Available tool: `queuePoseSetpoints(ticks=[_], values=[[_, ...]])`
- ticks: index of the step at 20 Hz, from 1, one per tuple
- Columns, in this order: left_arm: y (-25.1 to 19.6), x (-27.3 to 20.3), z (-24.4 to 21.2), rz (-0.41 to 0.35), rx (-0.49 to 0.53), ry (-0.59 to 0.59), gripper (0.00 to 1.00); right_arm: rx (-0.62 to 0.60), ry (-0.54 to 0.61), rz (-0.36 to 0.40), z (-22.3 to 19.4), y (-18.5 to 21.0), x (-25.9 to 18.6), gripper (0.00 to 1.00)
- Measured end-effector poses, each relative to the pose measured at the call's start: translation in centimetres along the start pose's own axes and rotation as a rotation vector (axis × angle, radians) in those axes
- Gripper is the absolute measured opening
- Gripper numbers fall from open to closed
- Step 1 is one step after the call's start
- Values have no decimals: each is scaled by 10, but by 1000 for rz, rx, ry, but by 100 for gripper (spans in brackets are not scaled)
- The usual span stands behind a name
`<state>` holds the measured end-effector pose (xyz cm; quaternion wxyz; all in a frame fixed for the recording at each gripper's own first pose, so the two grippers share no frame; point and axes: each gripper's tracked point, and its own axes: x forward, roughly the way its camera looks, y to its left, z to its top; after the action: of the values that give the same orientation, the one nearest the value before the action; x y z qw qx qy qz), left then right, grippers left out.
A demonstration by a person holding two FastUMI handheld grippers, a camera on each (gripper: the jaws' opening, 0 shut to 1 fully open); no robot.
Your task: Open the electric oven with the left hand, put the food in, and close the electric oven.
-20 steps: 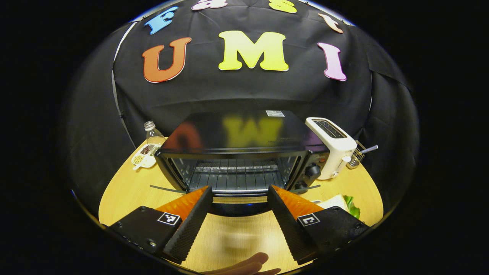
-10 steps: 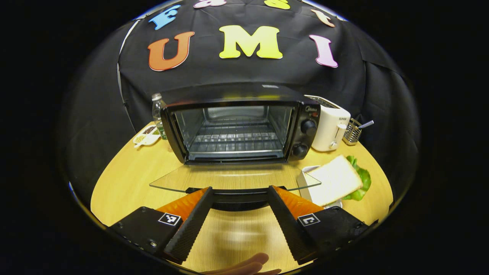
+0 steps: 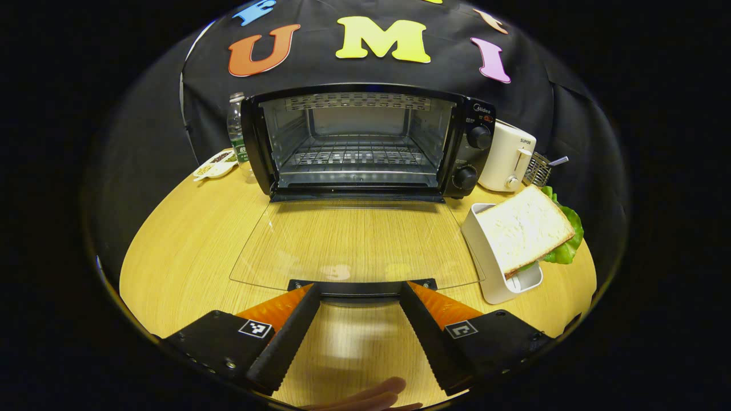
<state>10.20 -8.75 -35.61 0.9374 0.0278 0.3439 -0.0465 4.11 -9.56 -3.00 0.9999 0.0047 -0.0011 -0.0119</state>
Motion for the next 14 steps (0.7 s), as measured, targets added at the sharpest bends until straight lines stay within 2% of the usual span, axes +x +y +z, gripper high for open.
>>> queuePoseSetpoints(ticks=[5,6,7,8,14], values=[[0,-14,12,-12,11,-33,94,-2,35,10,-11,5,7,91],[0,-22,20,-20,6,-61,94,4,52,21,-14,8,9,91],[-1,-32,30,-37,-3,-97,94,12,65,27,-17,10,12,98],[-1,-42,42,-50,-14,-133,94,16,79,30,-20,10,17,91],[10,-121,117,-65,-63,-379,93,41,196,52,-53,11,53,91]])
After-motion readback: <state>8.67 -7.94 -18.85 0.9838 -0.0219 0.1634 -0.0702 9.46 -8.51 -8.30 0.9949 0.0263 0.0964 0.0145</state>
